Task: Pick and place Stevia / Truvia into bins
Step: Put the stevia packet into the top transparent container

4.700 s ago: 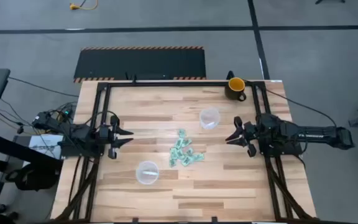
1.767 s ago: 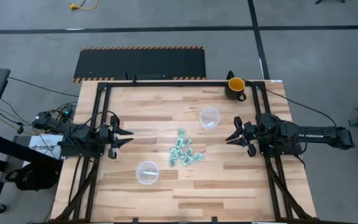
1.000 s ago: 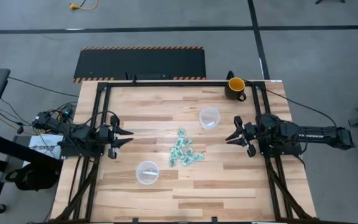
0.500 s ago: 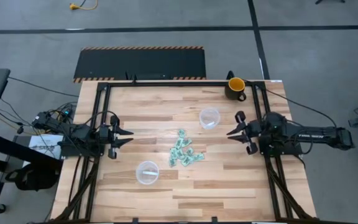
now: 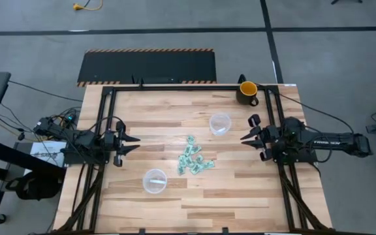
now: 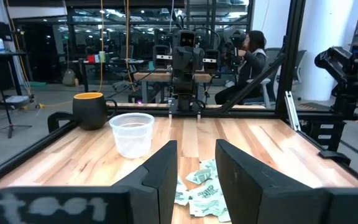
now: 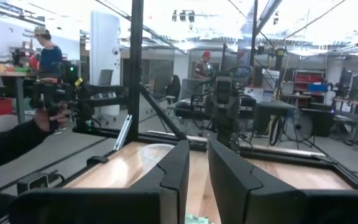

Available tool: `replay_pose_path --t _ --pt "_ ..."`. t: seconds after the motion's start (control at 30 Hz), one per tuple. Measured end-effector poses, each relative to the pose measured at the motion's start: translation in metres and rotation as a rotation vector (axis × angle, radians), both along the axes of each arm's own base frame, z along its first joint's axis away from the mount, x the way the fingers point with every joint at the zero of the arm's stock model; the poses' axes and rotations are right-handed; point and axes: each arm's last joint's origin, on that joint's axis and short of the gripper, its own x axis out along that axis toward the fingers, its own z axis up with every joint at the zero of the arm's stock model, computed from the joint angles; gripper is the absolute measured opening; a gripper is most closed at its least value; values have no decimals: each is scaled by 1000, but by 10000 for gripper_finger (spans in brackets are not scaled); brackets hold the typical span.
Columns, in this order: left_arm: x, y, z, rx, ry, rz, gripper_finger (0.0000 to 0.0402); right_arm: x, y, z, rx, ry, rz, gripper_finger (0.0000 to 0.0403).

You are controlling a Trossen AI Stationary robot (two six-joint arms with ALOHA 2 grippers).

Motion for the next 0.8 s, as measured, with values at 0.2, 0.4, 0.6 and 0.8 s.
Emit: replay_pose_path --t 0.2,0.4,0.6,0.8 --pt "0 0 0 23 1 2 98 -1 0 4 -7 -39 0 56" --pt "0 0 0 27 1 2 98 -2 -1 9 -3 -91 -53 56" --pt "0 0 0 26 1 2 98 -2 -3 11 20 -108 -122 56" --pt "0 0 0 -13 -1 -1 98 -2 -4 11 4 -113 -155 56"
